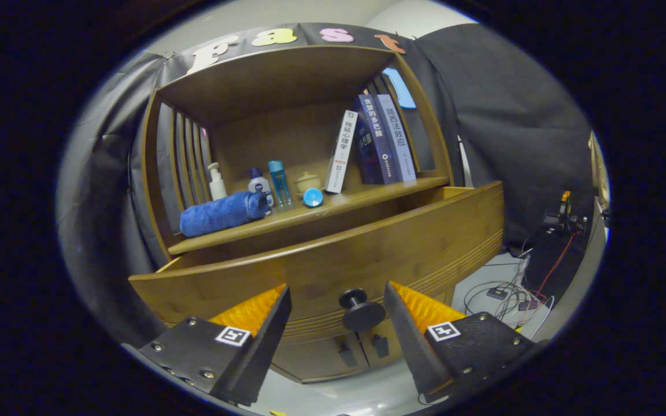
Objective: Pull open the drawer, take out the items inside it, and place them on the countertop above the cabinet.
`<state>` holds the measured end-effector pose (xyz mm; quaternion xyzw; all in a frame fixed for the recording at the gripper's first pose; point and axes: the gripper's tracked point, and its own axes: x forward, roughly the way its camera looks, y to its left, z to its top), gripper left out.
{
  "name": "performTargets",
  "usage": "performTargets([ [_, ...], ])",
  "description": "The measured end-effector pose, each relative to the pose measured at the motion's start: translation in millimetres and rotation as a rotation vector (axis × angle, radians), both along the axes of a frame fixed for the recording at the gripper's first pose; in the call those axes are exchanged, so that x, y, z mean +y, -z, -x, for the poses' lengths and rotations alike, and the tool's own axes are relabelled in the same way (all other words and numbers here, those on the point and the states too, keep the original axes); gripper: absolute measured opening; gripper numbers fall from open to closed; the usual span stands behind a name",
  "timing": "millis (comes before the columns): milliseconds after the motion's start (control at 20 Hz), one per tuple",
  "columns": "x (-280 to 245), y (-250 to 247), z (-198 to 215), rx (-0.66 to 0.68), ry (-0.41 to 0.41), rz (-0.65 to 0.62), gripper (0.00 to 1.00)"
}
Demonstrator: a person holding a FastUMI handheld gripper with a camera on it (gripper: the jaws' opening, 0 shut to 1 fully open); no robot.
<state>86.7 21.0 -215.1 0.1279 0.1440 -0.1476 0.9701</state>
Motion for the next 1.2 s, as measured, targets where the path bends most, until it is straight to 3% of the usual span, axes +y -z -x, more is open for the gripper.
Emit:
performTargets([
  [600, 2, 29, 1, 0.099, -0.045, 0.062, 0.96],
  [1200, 0, 30, -8, 0.096, -0.095, 0.045, 0.96],
])
